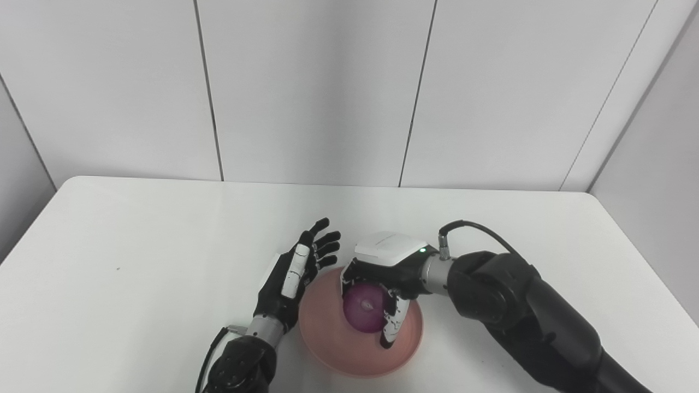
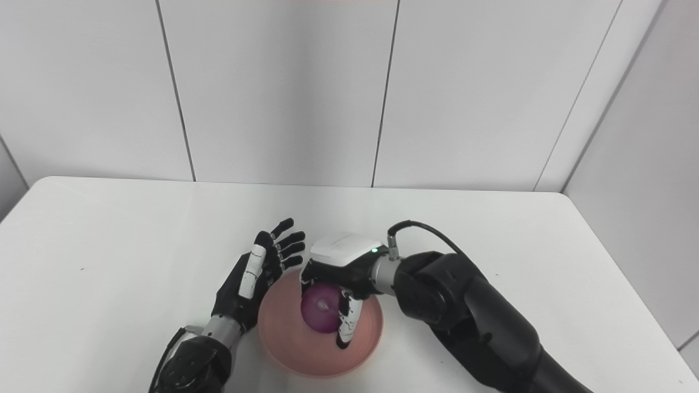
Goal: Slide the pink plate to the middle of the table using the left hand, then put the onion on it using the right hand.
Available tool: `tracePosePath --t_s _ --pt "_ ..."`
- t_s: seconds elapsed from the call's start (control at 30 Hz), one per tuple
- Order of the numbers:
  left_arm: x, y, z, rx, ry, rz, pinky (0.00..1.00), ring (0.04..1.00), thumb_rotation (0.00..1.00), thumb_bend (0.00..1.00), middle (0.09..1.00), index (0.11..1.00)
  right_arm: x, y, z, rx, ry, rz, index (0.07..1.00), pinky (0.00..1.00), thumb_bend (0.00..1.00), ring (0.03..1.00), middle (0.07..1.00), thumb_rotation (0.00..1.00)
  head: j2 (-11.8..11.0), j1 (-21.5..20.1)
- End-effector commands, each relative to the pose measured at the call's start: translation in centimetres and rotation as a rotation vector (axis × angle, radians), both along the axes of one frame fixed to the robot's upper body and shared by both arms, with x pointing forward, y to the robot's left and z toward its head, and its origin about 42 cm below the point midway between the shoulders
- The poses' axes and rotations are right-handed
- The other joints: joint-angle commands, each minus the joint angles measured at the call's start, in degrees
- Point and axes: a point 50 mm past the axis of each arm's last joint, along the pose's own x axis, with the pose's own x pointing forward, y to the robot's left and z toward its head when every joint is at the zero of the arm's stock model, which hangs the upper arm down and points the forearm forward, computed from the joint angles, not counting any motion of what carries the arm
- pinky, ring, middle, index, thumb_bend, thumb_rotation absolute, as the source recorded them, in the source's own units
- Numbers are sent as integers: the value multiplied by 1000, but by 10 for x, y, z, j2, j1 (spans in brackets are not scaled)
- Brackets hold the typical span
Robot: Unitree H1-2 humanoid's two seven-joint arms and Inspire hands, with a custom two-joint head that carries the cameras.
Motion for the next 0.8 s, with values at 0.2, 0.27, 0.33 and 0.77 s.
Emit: tracePosePath --t_s 0.2,0.27,0.33,0.77 --pt "-6 -3 -19 23 84 -17 843 866 969 797 862 882 1 2 5 71 -163 91 495 389 522 472 581 146 0 -1" --pt "-6 -3 -20 24 84 -17 843 864 968 798 860 881 1 1 5 83 -178 103 496 394 522 484 613 150 0 -3" --pt "-6 -2 -20 27 84 -18 836 858 972 805 856 877 2 0 6 93 -186 106 535 423 591 521 643 184 -1 -4" --pt "-6 -3 -22 41 83 -21 841 864 974 803 853 876 0 -8 21 70 -241 125 818 947 1000 904 891 565 -1 -7"
